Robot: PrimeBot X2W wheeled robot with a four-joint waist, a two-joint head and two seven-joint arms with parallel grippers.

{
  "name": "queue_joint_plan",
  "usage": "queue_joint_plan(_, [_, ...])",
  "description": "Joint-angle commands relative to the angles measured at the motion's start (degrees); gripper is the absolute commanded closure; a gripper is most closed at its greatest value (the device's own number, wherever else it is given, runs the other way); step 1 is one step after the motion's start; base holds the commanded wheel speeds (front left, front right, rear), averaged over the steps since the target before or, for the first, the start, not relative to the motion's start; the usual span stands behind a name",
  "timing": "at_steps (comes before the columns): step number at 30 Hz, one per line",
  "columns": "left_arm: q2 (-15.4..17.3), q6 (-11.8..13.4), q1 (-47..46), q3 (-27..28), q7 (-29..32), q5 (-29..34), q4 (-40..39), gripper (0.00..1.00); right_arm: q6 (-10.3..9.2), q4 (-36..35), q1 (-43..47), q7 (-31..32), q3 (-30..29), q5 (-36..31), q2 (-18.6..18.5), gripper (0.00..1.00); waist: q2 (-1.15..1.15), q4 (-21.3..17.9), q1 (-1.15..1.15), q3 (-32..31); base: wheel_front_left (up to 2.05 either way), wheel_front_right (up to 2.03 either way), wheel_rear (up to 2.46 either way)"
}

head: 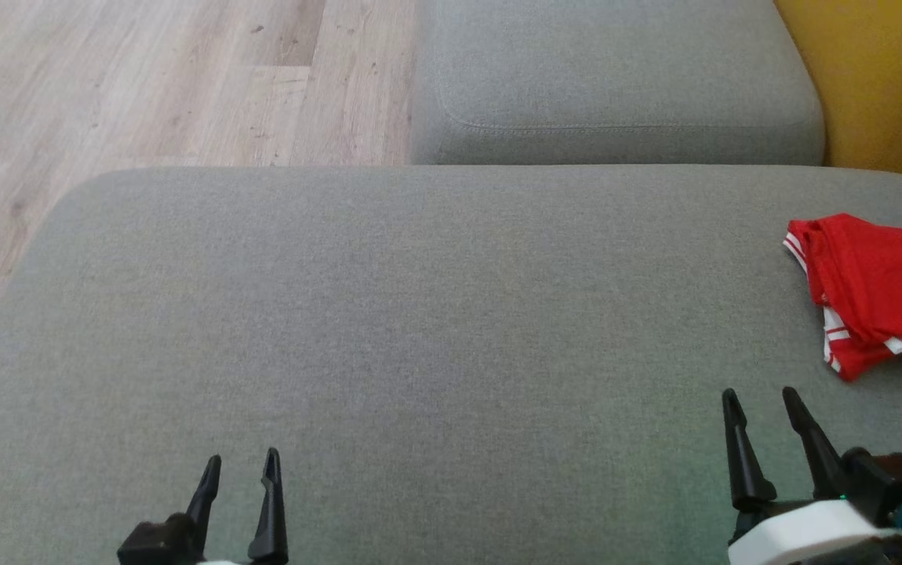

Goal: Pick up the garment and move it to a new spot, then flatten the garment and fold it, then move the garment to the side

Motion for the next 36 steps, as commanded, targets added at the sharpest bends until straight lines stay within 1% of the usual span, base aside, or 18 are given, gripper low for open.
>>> queue_joint_plan(1, [0.60,-0.02,-2.24,2.31,-0.44,-0.38,-1.00,0.00,0.37,-2.26,-1.01,-0.64,1.74,-0.16,-0.39,0.00,0.00,0.00,0.00,-0.09,0.00,0.00,0.00])
queue_joint_plan(11, [0.70,0.01,-1.86,2.31,-0.27,-1.04,-0.98,0.00,0.37,-2.01,-0.44,-0.68,2.29,-0.58,-0.39,0.00,0.00,0.23,0.00,-0.32,0.00,0.00,0.00])
queue_joint_plan(12, [-0.02,0.00,0.01,0.05,0.03,-0.79,0.45,1.00,0.00,0.04,1.25,-0.01,0.98,-0.18,0.00,1.00,0.00,0.22,0.00,-0.33,0.00,0.00,0.00])
queue_joint_plan(14, [-0.23,0.00,0.02,-0.11,0.04,-0.80,1.13,1.00,-0.01,0.80,1.24,0.01,1.07,-0.13,0.00,1.00,0.00,0.22,0.00,-0.33,0.00,0.00,0.00])
queue_joint_plan(17, [-0.98,-0.02,1.19,-0.44,0.07,-0.84,3.45,1.00,-0.02,3.87,1.93,0.04,1.28,-0.04,0.02,1.00,0.00,0.21,0.00,-0.32,0.00,0.00,0.00])
queue_joint_plan(36, [-3.40,-3.82,-0.55,5.35,2.79,-8.81,3.99,1.00,0.04,4.78,-0.83,1.04,0.92,13.08,-0.66,1.00,0.00,-0.59,0.00,0.41,0.00,0.00,0.00])
